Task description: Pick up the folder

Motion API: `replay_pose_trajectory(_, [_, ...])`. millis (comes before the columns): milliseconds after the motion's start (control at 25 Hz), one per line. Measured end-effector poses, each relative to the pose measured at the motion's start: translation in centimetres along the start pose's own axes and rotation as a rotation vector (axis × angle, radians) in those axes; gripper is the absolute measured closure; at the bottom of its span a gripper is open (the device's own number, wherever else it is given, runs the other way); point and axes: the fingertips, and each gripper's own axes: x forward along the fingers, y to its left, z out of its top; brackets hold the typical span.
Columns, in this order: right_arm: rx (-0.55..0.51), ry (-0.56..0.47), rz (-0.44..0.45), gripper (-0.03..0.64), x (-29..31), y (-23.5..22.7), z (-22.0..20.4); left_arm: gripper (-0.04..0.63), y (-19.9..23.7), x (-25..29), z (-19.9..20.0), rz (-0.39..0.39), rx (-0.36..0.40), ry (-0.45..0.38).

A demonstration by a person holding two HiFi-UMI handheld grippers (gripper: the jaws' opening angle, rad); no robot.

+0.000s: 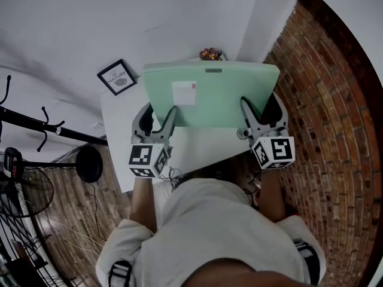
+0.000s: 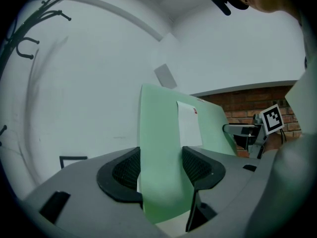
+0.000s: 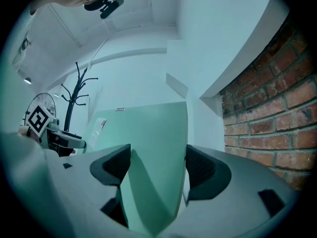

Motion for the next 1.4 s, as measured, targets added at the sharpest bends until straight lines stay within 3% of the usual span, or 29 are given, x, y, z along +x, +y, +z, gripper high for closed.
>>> replay_pose_trajectory(1400, [-0.01,-0.012,-0.003,0.27,0.86,0.63,0.88,0.327,1.0,-0.13,0.74,-0.011,0.001,-0.035])
